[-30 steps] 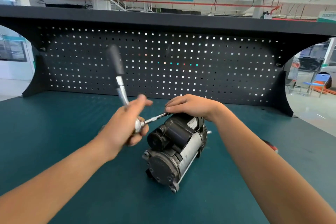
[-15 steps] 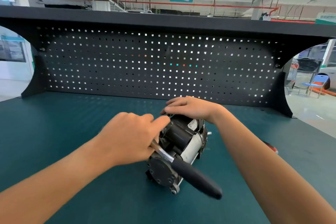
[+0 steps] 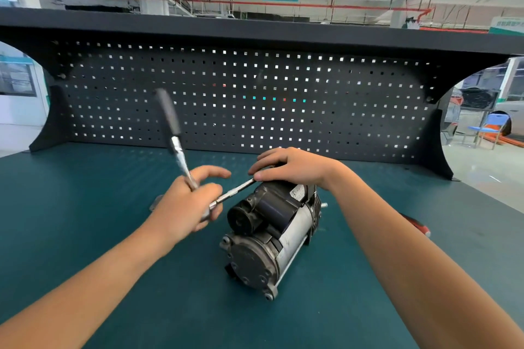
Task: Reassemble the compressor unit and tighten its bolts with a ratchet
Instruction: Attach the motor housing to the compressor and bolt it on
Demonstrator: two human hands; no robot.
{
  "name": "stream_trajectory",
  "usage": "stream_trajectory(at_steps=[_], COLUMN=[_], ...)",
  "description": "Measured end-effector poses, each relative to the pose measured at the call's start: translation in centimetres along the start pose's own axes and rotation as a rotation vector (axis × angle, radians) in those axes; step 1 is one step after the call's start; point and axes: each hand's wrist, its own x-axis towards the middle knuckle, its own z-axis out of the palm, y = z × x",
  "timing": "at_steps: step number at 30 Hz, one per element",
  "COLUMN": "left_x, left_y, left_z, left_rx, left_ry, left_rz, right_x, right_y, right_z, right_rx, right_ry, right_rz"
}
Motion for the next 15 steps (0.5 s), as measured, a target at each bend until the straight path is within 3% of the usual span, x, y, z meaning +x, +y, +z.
stream_trajectory(at_steps=[2, 4, 6, 7, 10, 13, 15], left_x=[-0.3, -0.5, -0.8, -1.0, -1.0, -0.5, -0.7], left_y=[-0.6, -1.2, -1.8, -1.8, -1.7, -0.6, -0.3], left_z=[-0.4, -0.7, -0.2, 0.0, 1.3, 1.9, 2.0], left_rx=[0.587, 1.100, 1.154, 1.013, 0.288, -0.413, -0.550], left_ry=[0.035, -0.002, 0.013, 0.001, 0.094, 0.113, 0.063], left_rz=[0.441, 0.762, 0.848, 0.761, 0.388, -0.135, -0.290], right_x=[0.1, 0.2, 0.3, 0.3, 0.3, 0.4, 0.4], right_y=[-0.1, -0.3, -0.4, -0.3, 0.0, 0.3, 0.3], right_z=[-0.1, -0.2, -0.2, -0.2, -0.1, 0.0, -0.1], right_rx=[-0.038, -0.066, -0.066, -0.060, -0.010, -0.004, 0.013], right_ry=[-0.039, -0.072, -0.079, -0.068, -0.032, -0.019, -0.016], right_rz=[0.011, 0.026, 0.035, 0.036, 0.039, 0.023, 0.014])
